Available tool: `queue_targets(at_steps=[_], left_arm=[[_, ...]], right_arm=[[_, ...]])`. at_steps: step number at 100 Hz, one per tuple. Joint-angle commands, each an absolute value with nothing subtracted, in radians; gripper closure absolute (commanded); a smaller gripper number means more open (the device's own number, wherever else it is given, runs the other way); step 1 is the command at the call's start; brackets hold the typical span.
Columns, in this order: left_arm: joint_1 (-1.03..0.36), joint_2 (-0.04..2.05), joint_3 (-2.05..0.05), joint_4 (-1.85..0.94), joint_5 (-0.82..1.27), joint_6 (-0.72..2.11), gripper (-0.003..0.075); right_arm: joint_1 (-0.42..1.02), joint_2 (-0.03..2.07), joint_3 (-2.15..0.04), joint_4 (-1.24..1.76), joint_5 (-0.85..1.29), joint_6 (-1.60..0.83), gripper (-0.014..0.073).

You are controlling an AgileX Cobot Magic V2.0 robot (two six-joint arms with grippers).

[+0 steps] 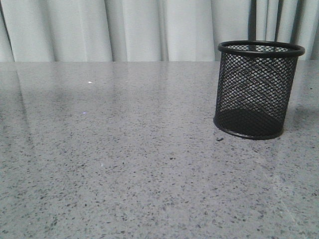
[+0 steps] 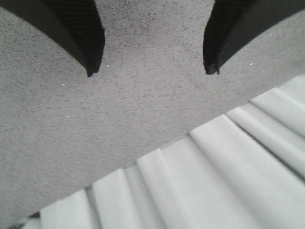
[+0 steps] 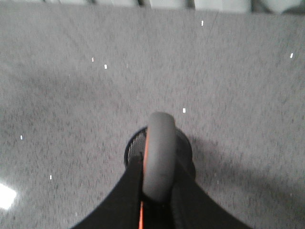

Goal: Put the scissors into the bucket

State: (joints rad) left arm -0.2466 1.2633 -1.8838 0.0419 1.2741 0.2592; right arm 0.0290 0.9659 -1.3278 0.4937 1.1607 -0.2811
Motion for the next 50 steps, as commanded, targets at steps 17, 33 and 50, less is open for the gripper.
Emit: queue_targets(at_steps=[17, 33, 50], left_arm=[[-0.222, 1.21, -1.911, 0.007, 1.259, 0.247, 0.0301], [-0.222, 1.202, -1.911, -0.006, 1.259, 0.247, 0.0301], [-0.222, 1.2, -1.911, -0.008, 1.259, 0.247, 0.0302]], right_arm=[[0.025, 1.046, -1.362, 0.495, 1.179, -0.272, 0.0647], [0.054, 1.102, -1.362, 0.471, 1.165, -0.272, 0.0647], [0.099, 1.163, -1.362, 0.447, 1.116, -0.272, 0.0647]])
